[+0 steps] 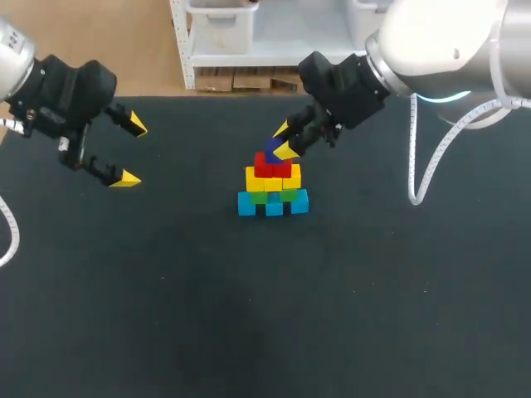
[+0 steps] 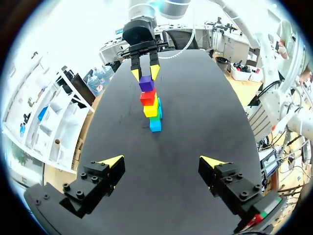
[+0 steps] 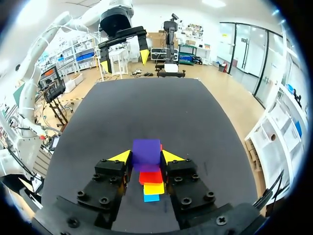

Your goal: Place the blue cubes, place green cubes on the blue cubes, place the yellow cubes on the green cubes, then place the red cubes on the yellow cubes, and place purple cube on the red cubes.

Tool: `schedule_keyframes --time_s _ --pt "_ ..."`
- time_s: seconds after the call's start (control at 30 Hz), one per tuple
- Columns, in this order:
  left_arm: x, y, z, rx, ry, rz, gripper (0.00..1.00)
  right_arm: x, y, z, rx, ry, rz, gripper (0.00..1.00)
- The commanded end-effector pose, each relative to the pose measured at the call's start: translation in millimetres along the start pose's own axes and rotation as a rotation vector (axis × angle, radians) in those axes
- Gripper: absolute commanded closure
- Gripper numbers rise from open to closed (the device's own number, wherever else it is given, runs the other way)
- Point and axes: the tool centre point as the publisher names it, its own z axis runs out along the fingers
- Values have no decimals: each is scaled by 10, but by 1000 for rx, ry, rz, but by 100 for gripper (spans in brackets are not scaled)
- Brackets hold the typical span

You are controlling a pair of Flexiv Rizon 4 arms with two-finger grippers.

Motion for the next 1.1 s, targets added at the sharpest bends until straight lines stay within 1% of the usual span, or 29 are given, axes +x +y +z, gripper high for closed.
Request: schedule_keyframes --time_s 0.03,0.2,0.27,0.33,0.63,0.67,0.73,0.83,1.03,1.1 --pt "20 -10 -2 -3 -6 5 0 -3 -19 8 -3 1 1 100" --pt "20 -10 -2 -3 -6 5 0 -1 -23 11 -5 3 2 100" --pt "20 -10 -2 -3 -6 5 0 -1 -24 12 -6 3 2 98" --pt "20 -10 -2 -3 -6 5 0 1 -26 14 -7 4 2 86" --pt "20 -10 -2 -3 -6 5 0 15 -35 14 -8 4 5 76" --pt "20 -10 -2 -3 -6 5 0 15 -36 15 -8 4 5 74" --pt "20 -10 -2 -3 -6 5 0 16 -38 17 -9 4 5 66" --pt "20 -10 -2 -3 -6 5 0 17 -41 26 -12 3 5 65" --pt "20 -10 -2 -3 -6 5 0 15 -47 40 -14 2 6 59" --pt "20 -10 -2 -3 -6 5 0 14 -51 42 -14 1 7 58"
